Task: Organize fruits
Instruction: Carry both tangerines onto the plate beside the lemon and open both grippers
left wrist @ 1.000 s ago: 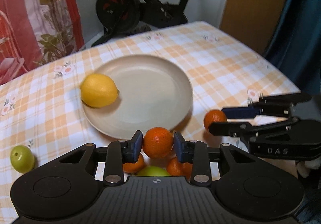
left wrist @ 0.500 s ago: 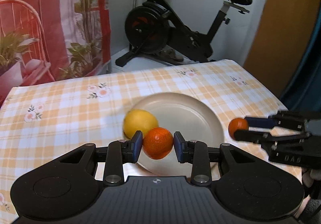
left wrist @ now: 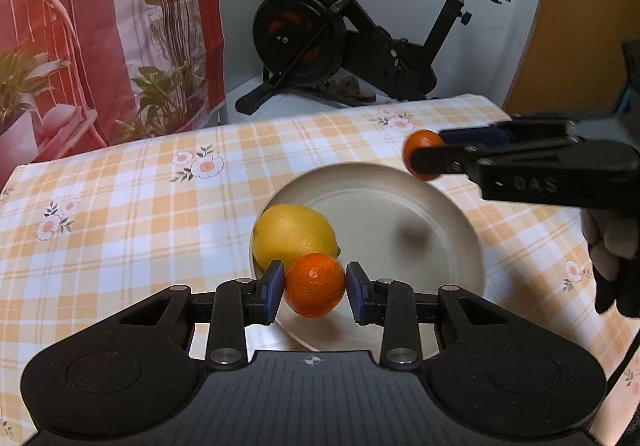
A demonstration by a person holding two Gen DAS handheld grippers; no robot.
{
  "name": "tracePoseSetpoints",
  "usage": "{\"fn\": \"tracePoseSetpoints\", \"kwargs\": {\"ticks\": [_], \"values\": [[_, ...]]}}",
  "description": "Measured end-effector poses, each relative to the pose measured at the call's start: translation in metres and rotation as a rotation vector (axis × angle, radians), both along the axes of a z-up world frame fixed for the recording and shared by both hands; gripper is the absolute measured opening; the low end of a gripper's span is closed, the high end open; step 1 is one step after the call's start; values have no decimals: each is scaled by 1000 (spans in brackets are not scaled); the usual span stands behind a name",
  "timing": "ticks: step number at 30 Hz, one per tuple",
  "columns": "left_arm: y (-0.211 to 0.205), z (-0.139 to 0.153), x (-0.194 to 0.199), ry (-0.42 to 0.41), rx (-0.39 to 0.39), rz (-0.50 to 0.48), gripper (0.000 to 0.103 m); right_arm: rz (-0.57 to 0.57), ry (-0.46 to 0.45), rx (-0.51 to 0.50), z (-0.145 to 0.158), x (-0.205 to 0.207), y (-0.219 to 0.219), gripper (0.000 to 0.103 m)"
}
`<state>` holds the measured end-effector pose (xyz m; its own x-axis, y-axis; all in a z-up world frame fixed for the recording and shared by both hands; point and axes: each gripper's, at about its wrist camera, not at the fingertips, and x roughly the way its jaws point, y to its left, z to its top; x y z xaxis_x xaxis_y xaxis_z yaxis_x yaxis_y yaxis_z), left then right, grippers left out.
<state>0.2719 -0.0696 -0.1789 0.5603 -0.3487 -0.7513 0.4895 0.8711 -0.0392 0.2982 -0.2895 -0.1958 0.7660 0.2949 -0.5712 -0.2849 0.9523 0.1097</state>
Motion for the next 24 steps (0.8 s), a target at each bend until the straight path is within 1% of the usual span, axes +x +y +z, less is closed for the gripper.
{"fn": "tracePoseSetpoints", "kwargs": {"ticks": [10,14,16,24], "values": [[-3,-14,7,14,37,2,36,44,64,-13,-30,48,20,33],[-4,-19,9,18,60,10,36,70,73,-25,-37,58,32,33],[-4,-20,10,20,54,12,36,75,81,-25,-40,63,36,33],[-11,-23,14,-3,67,12,36,65,121,-2,-53,76,42,33]]}}
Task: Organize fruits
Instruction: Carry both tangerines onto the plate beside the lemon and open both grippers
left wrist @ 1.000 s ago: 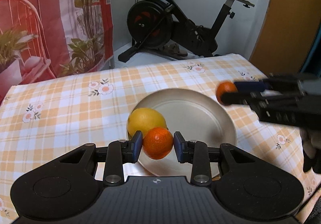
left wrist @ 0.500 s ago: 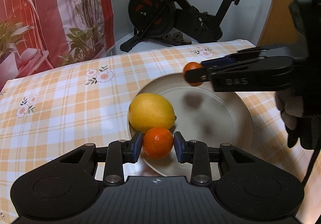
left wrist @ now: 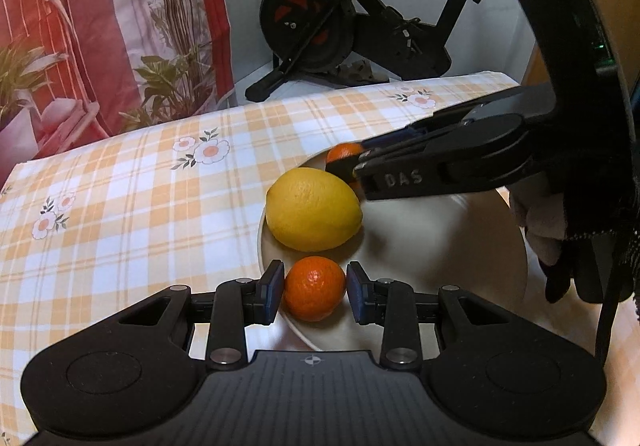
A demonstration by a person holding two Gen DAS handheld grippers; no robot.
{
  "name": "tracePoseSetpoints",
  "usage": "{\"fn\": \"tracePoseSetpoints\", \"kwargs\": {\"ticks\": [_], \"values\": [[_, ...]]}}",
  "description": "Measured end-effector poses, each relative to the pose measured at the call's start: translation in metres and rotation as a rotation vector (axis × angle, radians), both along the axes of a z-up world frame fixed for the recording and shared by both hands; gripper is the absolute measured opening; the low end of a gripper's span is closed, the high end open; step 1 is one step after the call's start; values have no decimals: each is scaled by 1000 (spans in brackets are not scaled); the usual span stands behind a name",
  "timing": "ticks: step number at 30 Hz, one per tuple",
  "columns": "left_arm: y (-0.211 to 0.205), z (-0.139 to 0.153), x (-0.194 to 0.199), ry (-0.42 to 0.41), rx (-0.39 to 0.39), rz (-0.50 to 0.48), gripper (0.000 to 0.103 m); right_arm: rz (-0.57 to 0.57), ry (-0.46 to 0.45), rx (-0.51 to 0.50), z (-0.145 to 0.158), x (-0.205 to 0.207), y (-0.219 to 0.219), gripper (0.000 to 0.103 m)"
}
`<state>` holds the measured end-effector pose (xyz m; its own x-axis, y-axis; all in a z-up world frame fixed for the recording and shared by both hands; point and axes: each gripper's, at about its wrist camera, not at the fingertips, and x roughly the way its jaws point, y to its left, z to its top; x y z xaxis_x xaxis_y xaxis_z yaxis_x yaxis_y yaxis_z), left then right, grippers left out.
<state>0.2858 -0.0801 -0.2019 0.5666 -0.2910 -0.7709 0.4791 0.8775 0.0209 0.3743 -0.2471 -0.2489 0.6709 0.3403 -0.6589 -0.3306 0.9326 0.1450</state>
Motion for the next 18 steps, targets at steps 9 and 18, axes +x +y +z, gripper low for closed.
{"fn": "tracePoseSetpoints", "kwargs": {"ticks": [9,18], "values": [[-8,-2,2,-33,31,-3,41,-13,7,8,-4,1,-1,37],[1,5,9,-40,-5,62,43,-51,-27,25,13,-17,-16,39]]}}
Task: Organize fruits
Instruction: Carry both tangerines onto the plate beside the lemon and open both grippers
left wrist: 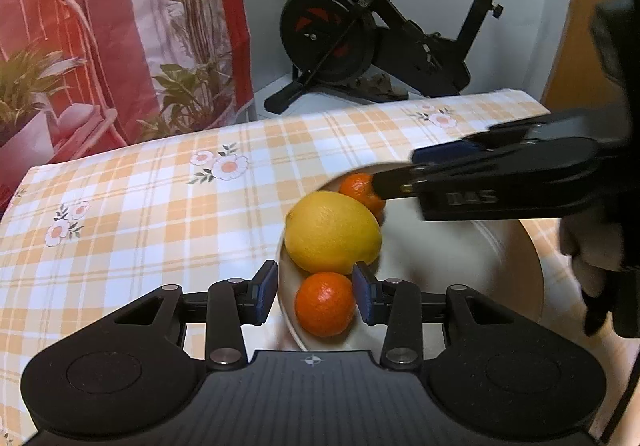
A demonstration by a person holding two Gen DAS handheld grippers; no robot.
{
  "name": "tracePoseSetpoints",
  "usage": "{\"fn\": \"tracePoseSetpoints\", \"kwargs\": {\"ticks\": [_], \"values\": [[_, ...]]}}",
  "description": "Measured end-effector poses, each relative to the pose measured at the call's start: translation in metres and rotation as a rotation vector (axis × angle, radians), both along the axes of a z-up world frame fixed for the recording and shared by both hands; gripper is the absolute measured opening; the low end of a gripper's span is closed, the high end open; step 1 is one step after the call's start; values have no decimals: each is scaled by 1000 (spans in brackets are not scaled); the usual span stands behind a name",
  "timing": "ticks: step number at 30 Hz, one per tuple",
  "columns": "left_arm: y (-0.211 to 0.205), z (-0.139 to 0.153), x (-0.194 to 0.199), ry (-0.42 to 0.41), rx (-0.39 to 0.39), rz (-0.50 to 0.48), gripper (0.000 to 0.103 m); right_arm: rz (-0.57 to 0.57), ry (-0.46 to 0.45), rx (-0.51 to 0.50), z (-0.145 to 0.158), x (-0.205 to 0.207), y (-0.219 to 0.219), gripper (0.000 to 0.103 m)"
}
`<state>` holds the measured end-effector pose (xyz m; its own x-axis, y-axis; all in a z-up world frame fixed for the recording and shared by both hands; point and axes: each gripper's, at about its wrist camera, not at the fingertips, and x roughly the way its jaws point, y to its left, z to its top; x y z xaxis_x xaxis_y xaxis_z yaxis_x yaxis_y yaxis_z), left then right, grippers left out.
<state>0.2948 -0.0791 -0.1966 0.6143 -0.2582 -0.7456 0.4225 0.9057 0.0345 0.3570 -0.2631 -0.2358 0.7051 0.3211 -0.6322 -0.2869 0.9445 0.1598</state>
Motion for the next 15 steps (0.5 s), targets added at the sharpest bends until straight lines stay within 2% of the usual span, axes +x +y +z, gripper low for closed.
{"fn": "tracePoseSetpoints", "kwargs": {"ticks": [7,15], "values": [[6,23,-12,-31,-45,13,43,-43,-35,27,20,-34,-18,39],[33,57,-37,-62,-99,70,43,-76,-67,60,33,-89,-23,40]]}}
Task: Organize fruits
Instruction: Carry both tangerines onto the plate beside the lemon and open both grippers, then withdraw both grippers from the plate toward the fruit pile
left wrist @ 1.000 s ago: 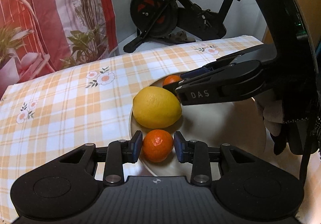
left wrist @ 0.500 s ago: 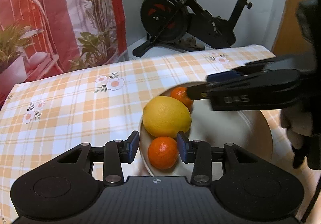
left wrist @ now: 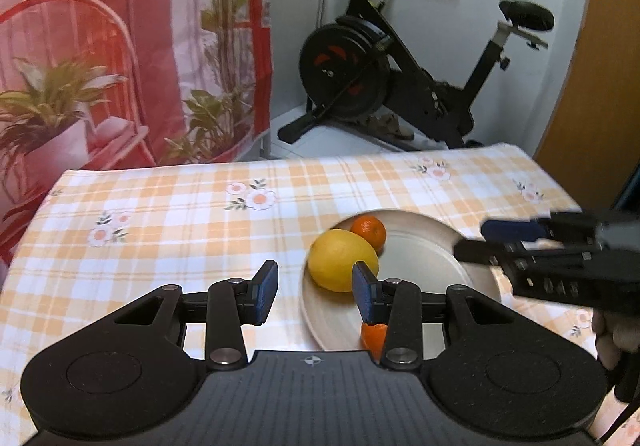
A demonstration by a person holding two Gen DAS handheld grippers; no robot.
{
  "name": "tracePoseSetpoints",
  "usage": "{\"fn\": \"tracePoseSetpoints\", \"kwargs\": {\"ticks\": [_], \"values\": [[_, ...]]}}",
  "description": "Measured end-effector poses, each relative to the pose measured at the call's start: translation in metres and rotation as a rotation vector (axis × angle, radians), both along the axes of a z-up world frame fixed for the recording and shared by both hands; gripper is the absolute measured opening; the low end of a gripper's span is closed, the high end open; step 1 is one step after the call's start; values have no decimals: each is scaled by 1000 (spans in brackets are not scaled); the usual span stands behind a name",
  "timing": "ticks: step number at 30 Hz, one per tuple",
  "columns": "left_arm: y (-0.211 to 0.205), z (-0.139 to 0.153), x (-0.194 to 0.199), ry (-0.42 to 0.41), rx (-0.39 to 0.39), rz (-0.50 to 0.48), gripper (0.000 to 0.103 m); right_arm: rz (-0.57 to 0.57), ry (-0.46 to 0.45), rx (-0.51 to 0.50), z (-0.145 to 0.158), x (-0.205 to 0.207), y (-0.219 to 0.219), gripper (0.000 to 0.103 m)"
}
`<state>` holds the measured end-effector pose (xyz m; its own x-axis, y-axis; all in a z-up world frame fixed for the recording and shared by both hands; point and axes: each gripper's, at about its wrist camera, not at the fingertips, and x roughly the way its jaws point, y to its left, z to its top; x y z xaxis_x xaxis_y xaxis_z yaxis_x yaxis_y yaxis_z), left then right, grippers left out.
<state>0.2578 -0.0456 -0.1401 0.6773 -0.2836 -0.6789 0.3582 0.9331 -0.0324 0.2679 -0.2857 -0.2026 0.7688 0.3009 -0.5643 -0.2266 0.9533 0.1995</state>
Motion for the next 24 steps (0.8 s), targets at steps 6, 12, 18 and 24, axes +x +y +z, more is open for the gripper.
{"fn": "tracePoseSetpoints", "kwargs": {"ticks": [6,12,18,24], "values": [[26,15,-28,-5,-27,16,43,9,-11,-1,3,-44,11,40],[48,19,-60,2,-54,29,43,25,-20,-3,5,-80,28,40],[57,13,-85,21,-89,42,43,45,-12,-7,3,-109,42,40],[55,6,-103,27,-99,24,43,36,12,0,-1,-130,43,40]]}}
